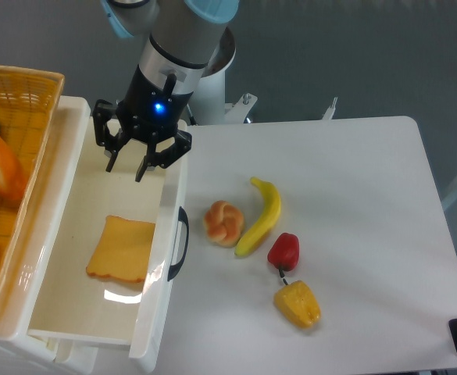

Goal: Place the bread slice in the upper white drawer

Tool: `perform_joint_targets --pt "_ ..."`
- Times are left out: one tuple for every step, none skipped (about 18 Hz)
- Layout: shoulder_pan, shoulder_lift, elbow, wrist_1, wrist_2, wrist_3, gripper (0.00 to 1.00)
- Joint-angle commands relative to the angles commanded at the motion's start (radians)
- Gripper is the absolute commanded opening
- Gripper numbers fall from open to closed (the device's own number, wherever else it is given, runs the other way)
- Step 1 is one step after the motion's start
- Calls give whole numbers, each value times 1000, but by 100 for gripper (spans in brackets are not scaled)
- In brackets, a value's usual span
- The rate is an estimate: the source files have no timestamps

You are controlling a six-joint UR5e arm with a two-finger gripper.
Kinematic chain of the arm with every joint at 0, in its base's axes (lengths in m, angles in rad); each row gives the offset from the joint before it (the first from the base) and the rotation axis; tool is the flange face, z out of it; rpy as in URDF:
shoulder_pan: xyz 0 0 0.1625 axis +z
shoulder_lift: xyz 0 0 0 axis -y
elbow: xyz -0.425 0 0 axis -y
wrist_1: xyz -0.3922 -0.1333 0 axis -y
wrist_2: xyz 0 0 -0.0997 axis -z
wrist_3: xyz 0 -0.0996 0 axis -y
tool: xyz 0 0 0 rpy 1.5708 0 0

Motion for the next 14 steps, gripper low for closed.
perform_joint_targets --pt "29 3 0 23 -2 17 55" --pt "48 5 1 40 -2 20 57" --pt "63 3 5 54 -2 28 59" --pt "75 3 5 62 -2 40 63" --pt "88 5 5 65 -2 63 71" --pt "94 3 5 65 -2 84 83" --pt "98 3 6 66 -2 92 84" --pt "106 3 6 69 -2 94 84" --pt "114 2 11 69 -2 95 84" --pt "118 2 14 69 -2 97 85" --pt "124 3 14 75 0 101 96" --pt "134 2 15 85 0 126 100" --pt "147 0 15 91 3 175 100" --pt "157 0 15 92 11 239 100"
